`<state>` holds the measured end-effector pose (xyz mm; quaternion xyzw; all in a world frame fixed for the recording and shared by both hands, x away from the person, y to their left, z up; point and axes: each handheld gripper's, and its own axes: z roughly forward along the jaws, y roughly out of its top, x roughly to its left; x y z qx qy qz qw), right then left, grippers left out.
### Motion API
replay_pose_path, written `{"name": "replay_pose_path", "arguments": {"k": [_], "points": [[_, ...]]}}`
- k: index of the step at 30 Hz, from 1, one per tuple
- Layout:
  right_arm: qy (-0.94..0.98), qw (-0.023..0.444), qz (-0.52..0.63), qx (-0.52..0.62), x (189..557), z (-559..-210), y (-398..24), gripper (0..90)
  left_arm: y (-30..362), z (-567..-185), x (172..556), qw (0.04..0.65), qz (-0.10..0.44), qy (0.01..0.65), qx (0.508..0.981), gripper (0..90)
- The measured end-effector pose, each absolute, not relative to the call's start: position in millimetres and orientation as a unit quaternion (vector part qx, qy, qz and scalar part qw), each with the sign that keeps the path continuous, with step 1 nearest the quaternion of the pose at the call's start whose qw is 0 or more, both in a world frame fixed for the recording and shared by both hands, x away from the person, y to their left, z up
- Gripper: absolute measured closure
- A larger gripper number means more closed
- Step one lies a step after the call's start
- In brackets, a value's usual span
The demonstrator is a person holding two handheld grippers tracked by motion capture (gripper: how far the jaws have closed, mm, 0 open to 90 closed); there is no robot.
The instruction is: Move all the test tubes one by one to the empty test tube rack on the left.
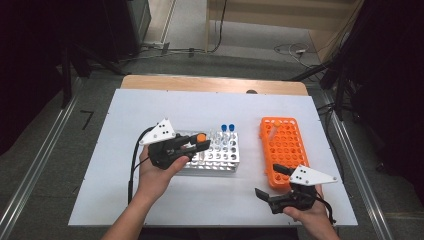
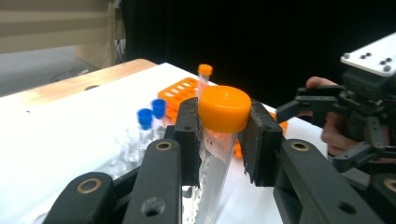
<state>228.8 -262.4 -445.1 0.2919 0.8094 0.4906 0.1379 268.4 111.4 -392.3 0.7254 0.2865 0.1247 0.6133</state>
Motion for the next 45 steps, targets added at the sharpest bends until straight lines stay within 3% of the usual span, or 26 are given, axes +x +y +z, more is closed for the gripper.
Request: {"name": "replay_pose_path", "arguments": {"k": [18,45], "points": [[0.796,0.162,0.474,0.340,246,-452,-295,0.0,122,-391,306,0.612,0.148,0.320,0.708,70.6],[0.795,0.165,0.472,0.344,250,-455,-299,0.0,98,-424,348,0.582,0.193,0.375,0.695,70.5]]}}
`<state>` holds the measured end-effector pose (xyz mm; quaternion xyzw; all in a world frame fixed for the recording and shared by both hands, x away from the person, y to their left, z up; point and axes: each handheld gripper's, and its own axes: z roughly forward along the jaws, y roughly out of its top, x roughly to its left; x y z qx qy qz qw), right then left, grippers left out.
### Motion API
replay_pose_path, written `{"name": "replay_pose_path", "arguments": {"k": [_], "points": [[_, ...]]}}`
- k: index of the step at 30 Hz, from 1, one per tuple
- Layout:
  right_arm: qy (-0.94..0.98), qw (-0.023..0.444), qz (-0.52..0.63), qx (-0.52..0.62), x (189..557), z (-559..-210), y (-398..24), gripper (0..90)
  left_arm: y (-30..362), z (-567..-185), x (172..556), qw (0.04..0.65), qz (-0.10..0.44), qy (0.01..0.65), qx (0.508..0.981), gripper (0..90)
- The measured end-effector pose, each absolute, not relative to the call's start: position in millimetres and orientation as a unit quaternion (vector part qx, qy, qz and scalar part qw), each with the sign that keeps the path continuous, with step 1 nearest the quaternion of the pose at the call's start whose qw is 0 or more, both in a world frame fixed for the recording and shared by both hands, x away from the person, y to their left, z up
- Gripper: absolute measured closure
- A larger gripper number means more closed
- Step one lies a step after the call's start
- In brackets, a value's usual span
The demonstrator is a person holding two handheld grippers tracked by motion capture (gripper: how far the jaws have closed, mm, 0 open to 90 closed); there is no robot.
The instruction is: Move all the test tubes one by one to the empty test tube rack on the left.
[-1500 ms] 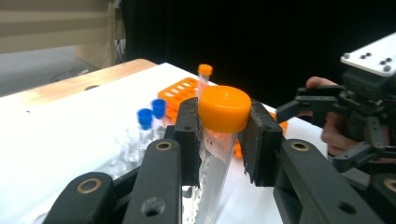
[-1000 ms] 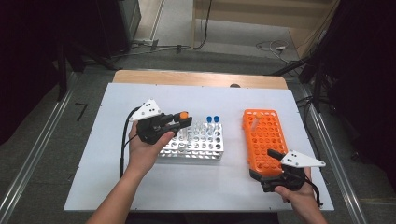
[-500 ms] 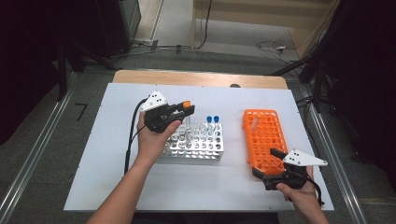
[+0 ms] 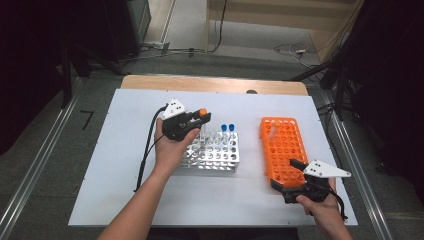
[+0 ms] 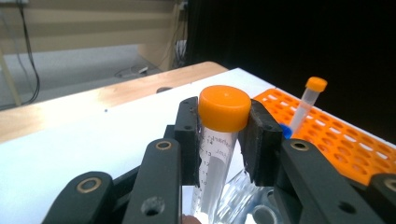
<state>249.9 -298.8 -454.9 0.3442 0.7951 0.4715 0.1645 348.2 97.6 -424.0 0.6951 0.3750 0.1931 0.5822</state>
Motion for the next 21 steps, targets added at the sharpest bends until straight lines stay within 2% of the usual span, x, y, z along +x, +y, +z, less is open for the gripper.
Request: {"name": "replay_pose_path", "arguments": {"k": [9,14,21], "points": [[0.796,0.165,0.471,0.344,251,-456,-299,0.0,98,-430,345,0.566,0.180,0.384,0.707,67.7],[0.795,0.164,0.471,0.346,252,-456,-299,0.0,105,-427,338,0.570,0.166,0.394,0.702,50.9],[0.784,0.171,0.475,0.362,258,-454,-298,0.0,115,-419,319,0.589,0.162,0.391,0.688,19.4]]}}
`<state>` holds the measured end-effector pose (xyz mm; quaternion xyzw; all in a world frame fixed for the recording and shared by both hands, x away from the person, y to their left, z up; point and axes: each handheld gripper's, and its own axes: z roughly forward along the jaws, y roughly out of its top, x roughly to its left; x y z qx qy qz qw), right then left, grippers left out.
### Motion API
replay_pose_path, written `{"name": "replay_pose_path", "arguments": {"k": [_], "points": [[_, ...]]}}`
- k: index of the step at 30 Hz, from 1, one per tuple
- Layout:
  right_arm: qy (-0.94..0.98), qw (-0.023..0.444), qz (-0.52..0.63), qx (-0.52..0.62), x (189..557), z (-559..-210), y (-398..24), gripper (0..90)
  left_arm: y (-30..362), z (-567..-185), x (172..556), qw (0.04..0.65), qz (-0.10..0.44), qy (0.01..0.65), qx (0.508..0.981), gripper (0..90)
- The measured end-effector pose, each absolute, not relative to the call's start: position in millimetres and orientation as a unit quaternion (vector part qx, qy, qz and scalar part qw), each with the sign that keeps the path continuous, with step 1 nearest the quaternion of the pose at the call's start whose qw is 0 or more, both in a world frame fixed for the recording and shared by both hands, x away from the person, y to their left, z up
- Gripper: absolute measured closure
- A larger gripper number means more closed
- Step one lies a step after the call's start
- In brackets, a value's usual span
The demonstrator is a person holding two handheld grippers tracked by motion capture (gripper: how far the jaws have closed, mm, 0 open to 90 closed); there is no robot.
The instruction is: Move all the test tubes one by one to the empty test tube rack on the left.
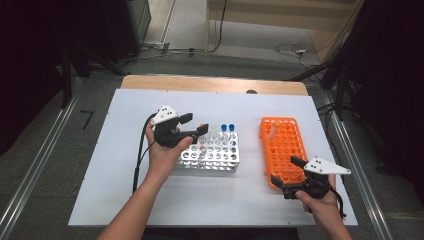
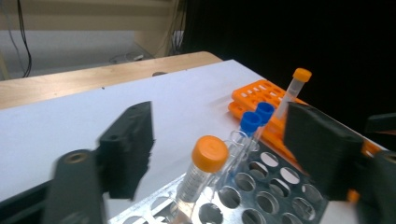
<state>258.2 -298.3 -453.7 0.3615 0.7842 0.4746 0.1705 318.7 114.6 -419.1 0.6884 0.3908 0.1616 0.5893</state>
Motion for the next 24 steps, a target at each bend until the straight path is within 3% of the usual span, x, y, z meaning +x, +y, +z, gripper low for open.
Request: {"name": "replay_pose_path", "arguments": {"k": [3,8,16,24], "points": [[0.777,0.173,0.475,0.376,265,-452,-296,0.0,116,-417,306,0.589,0.165,0.382,0.693,8.7],[0.769,0.183,0.475,0.387,276,-447,-291,0.0,119,-417,286,0.589,0.157,0.371,0.700,0.1],[0.760,0.195,0.458,0.418,306,-447,-285,5.0,124,-418,256,0.592,0.153,0.358,0.705,0.0],[0.766,0.198,0.429,0.437,336,-451,-278,15.8,130,-422,234,0.593,0.152,0.356,0.706,0.0]]}}
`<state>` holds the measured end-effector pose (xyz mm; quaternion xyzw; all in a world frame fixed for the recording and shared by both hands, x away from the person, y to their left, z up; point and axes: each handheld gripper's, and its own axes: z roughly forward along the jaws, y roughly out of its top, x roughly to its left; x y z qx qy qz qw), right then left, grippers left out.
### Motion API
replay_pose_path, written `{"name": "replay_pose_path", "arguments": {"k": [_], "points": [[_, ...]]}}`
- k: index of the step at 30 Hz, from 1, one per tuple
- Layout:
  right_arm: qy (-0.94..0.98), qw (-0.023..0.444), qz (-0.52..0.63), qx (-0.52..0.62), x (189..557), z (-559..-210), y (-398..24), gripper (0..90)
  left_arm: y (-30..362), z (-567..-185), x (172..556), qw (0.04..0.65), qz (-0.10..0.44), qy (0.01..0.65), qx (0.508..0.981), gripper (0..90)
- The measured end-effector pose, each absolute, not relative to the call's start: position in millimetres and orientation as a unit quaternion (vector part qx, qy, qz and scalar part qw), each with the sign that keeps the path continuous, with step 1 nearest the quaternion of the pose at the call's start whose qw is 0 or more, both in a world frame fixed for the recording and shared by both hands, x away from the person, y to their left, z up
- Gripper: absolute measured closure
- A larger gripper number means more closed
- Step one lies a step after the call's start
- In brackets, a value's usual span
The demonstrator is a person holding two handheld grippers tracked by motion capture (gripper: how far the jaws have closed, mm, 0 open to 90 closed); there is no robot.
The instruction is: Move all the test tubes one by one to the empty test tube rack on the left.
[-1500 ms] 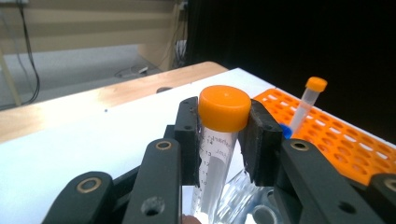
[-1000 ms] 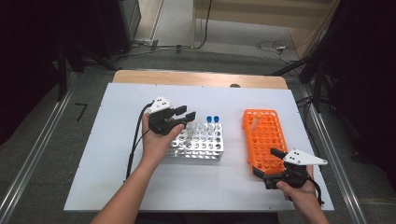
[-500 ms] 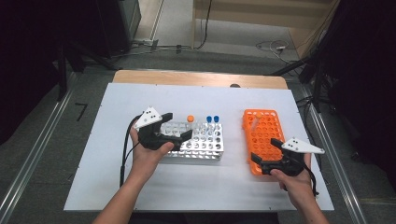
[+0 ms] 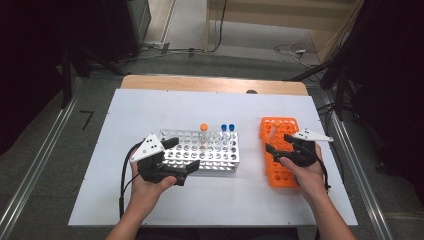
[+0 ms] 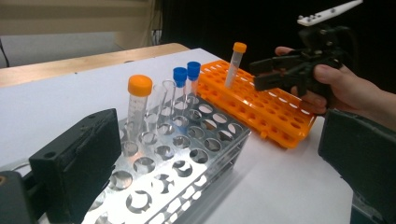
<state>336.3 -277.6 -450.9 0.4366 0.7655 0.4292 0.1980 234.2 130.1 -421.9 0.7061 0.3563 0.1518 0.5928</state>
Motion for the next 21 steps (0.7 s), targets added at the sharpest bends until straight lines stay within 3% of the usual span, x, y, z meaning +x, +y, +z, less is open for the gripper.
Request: {"name": "replay_pose_path", "arguments": {"k": [4,6,9,21], "points": [[0.765,0.193,0.420,0.447,348,-452,-274,22.6,135,-421,230,0.595,0.155,0.358,0.703,0.0],[0.763,0.192,0.416,0.455,353,-454,-273,33.4,136,-421,230,0.594,0.156,0.358,0.703,0.0],[0.761,0.196,0.404,0.467,361,-456,-271,42.7,136,-423,230,0.593,0.155,0.361,0.702,0.0],[0.769,0.216,0.370,0.474,377,-458,-260,71.9,135,-425,231,0.592,0.155,0.368,0.700,0.0]]}}
